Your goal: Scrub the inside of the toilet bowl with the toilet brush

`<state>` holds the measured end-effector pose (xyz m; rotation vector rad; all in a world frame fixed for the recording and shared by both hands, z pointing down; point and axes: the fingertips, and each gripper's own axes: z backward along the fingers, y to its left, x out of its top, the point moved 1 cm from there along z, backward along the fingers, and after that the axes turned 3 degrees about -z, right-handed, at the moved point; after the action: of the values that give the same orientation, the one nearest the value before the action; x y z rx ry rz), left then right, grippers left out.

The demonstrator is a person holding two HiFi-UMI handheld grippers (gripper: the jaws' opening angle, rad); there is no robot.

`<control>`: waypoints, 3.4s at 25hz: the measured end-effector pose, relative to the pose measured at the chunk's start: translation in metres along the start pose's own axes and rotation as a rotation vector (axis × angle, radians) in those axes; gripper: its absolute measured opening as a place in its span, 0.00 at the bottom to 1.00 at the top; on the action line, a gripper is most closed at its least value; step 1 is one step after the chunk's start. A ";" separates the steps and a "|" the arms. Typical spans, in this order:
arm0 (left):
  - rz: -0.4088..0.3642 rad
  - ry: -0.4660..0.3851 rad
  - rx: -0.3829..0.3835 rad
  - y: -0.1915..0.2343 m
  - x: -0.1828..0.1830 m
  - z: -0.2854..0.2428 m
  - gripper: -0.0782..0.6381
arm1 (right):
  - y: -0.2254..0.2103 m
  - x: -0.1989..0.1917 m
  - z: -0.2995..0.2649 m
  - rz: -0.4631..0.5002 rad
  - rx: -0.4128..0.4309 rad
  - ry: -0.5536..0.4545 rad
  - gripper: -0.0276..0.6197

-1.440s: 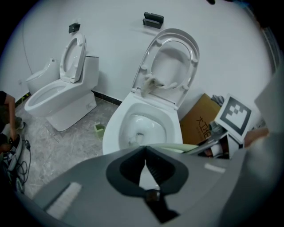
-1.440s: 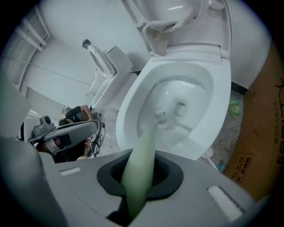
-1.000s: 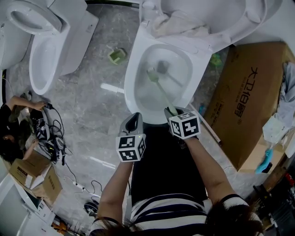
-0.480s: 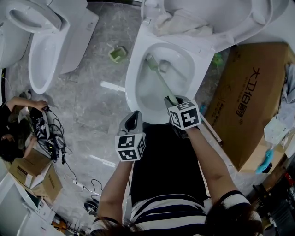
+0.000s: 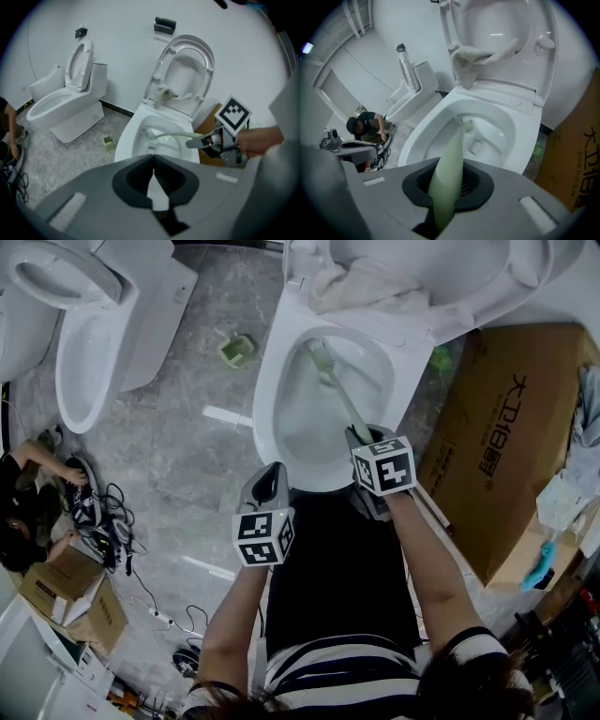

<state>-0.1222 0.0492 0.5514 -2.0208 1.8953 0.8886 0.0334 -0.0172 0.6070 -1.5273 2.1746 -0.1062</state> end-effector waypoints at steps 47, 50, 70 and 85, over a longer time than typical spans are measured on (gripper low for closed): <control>0.026 0.022 0.011 0.000 -0.014 0.033 0.11 | 0.055 -0.110 0.052 -0.092 0.051 0.352 0.10; 0.027 0.022 0.014 0.002 -0.014 0.034 0.11 | 0.068 -0.112 0.052 -0.095 0.096 0.348 0.09; 0.012 -0.004 -0.005 -0.006 0.000 0.022 0.11 | 0.082 -0.064 0.009 -0.100 0.178 0.222 0.08; 0.021 -0.047 0.009 -0.003 0.023 0.015 0.11 | 0.055 -0.026 0.017 -0.069 0.128 0.083 0.08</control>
<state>-0.1235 0.0384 0.5258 -1.9613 1.8953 0.9232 -0.0008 0.0301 0.5828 -1.5500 2.1346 -0.3306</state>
